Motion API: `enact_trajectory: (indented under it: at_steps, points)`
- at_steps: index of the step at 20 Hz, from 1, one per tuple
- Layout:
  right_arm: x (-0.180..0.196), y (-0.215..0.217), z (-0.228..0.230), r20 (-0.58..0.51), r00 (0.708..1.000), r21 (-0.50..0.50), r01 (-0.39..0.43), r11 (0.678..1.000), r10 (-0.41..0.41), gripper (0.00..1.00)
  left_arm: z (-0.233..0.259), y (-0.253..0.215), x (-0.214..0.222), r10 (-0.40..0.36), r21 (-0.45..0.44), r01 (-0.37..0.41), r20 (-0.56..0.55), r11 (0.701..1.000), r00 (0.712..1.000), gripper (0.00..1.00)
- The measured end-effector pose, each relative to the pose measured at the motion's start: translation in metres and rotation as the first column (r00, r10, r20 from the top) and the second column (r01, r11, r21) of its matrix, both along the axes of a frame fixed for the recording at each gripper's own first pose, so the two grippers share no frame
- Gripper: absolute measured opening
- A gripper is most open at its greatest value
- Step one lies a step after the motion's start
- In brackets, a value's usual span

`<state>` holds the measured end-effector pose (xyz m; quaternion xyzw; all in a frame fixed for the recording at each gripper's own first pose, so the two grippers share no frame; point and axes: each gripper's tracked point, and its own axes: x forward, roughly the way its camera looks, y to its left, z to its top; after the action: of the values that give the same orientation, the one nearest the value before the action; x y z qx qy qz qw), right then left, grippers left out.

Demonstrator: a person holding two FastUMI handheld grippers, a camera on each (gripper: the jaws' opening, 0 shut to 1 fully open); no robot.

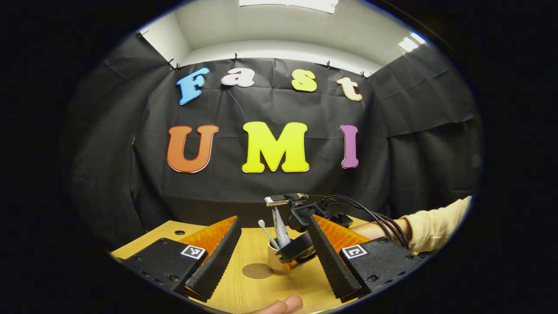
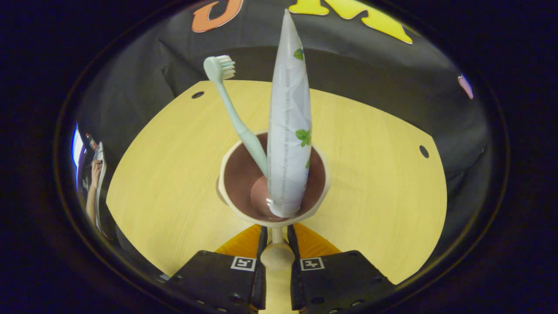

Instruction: Put the toothbrush and toothpaste on the desktop into the cup, then pick up the cup and place it on the coaster on the desktop.

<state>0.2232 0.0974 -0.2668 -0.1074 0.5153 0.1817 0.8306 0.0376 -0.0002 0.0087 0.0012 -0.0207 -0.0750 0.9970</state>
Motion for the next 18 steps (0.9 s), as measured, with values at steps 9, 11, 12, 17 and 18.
enact_trajectory:
  at_steps: [9,11,12,17,18]
  points:
    - [0.004,-0.001,-0.001,-0.005,0.996,-0.037,-0.09,0.995,0.09,0.22,-0.009,0.052,0.009,0.069,0.01,-0.069,-0.022,0.998,0.997,0.98]
    - [-0.005,0.003,-0.001,-0.024,0.996,-0.041,-0.09,0.995,0.089,0.22,-0.013,0.064,0.013,0.089,0.013,-0.088,-0.032,0.996,0.996,0.97]
    - [-0.006,0.002,-0.001,-0.037,0.995,-0.053,-0.093,0.994,0.091,0.22,-0.013,0.068,0.015,0.097,0.011,-0.097,-0.038,0.995,0.995,0.98]
    - [-0.008,0.005,-0.001,-0.032,0.997,-0.061,-0.073,0.996,0.071,0.22,-0.016,0.063,0.016,0.09,0.005,-0.09,-0.049,0.996,0.995,0.98]
    - [-0.006,0.003,-0.002,-0.032,0.998,-0.06,-0.062,0.996,0.06,0.22,-0.017,0.06,0.017,0.084,0.003,-0.084,-0.051,0.996,0.995,0.98]
